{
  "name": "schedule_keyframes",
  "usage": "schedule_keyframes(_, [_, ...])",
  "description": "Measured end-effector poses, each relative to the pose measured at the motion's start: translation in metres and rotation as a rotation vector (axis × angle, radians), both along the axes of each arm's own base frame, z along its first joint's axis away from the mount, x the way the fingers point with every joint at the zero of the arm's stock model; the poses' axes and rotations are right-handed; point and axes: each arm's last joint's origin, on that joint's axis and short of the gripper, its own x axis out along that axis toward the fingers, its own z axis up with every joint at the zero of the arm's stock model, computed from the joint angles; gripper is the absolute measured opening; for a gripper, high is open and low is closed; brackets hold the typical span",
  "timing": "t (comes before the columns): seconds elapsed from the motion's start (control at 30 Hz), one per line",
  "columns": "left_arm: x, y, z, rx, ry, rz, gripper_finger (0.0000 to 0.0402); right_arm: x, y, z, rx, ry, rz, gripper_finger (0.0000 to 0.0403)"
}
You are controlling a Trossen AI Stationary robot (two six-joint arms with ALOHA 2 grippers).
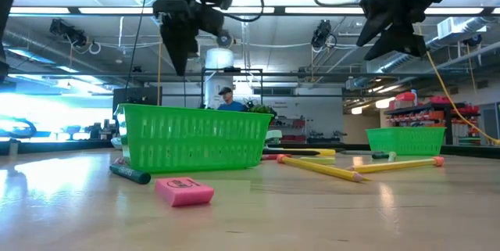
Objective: Sort crayons/erasers/pens/pencils in bins
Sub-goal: Put the bottom black pen into the top right green bin
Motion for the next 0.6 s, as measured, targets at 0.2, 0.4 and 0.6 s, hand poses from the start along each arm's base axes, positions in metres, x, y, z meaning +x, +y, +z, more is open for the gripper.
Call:
schedule_keyframes(0.2, [-0.023,-0.012,0.01,0.008,-0.115,0.036,0.0018,0.016,0.004,-0.002,-0.038,0.016,0.163,0.0168])
schedule_keyframes(0.4, [-0.056,-0.023,0.024,-0.021,-0.251,0.157,0.0012,0.063,-0.003,0.005,-0.162,0.126,0.228,0.0168])
schedule_keyframes(0.6, [-0.072,-0.034,0.045,-0.033,-0.387,0.25,0.0026,0.125,-0.027,-0.001,-0.286,0.246,0.345,0.0168])
